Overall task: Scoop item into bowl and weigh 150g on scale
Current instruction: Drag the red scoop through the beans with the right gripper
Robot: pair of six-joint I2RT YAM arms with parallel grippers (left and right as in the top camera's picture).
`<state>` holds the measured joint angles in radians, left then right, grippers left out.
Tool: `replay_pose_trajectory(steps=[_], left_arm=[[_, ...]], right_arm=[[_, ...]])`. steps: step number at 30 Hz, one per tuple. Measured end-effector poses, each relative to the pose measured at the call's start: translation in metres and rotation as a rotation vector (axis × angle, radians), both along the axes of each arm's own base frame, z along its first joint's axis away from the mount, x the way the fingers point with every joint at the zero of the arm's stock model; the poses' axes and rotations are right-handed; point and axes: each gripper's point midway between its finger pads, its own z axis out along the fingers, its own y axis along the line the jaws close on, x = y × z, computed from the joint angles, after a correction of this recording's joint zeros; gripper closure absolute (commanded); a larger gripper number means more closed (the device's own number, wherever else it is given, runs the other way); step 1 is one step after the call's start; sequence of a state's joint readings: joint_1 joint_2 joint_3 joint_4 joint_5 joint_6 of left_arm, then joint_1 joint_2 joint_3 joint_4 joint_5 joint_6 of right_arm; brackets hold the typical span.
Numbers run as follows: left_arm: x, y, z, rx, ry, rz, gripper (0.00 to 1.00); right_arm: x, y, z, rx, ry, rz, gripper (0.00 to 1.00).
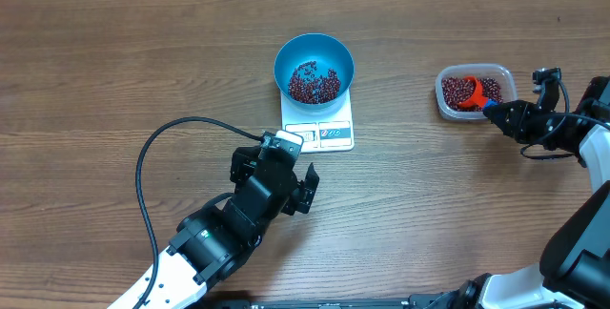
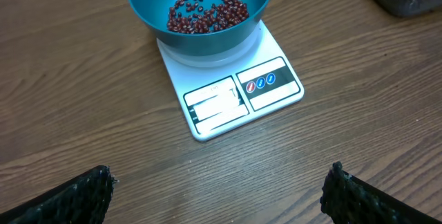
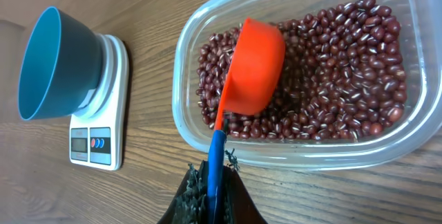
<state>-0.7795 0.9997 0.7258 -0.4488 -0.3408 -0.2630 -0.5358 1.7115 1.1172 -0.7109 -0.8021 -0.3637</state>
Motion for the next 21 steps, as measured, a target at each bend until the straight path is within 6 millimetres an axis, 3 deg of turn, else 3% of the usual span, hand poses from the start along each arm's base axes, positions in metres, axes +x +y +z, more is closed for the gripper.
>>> replay_pose_trajectory(steps=[11,21], left_arm=[[0.000,0.000,0.000,0.000,0.000,0.000,0.00],[0.000,0.000,0.000,0.000,0.000,0.000,0.00]], right_arm=[[0.003,0.000,0.004,0.035,-0.006,-0.019,0.96],[-0.001,-0.016,0.020,0.157,-0.044,-0.086,0.96]])
